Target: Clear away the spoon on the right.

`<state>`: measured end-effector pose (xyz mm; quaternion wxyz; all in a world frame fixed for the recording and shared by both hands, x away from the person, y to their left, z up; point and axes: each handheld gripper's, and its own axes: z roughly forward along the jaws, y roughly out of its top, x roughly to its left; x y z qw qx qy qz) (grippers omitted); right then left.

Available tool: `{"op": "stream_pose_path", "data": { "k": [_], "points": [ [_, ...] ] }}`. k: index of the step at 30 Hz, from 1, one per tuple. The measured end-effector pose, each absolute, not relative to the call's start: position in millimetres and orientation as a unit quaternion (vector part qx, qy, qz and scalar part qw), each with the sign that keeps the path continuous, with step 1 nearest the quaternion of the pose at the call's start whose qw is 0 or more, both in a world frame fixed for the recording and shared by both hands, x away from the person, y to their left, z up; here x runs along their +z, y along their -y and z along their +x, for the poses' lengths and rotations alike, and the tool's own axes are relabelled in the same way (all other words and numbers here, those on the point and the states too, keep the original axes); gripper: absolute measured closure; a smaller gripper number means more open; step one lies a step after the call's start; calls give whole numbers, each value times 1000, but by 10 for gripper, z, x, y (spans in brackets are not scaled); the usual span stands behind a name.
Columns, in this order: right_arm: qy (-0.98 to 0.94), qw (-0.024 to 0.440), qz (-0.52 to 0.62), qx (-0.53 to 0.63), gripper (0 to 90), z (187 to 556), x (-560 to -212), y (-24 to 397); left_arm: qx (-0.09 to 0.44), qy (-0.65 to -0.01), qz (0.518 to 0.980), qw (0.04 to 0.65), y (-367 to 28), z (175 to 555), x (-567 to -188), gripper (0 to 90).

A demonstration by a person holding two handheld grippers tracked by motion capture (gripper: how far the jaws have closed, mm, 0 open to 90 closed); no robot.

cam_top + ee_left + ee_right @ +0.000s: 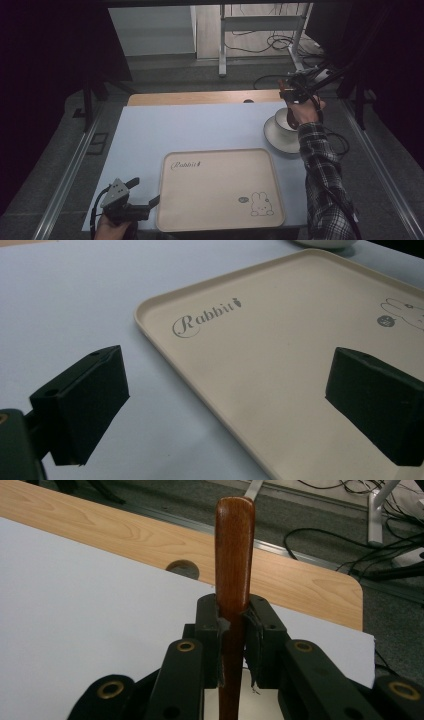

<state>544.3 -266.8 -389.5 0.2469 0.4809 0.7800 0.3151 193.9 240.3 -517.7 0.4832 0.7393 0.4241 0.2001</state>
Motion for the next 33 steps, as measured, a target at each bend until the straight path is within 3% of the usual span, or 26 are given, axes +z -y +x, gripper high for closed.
{"op": "stream_pose_path", "data": {
  "k": [19, 33],
  "points": [
    [-802, 210, 464, 312, 779, 5062, -3610, 2602, 200, -425, 740, 482, -2401, 1941, -5176, 34],
    [-822, 183, 445, 304, 780, 4694, -3660, 2515, 200, -425, 740, 481, -2399, 1943, -5176, 34]
  ]
}}
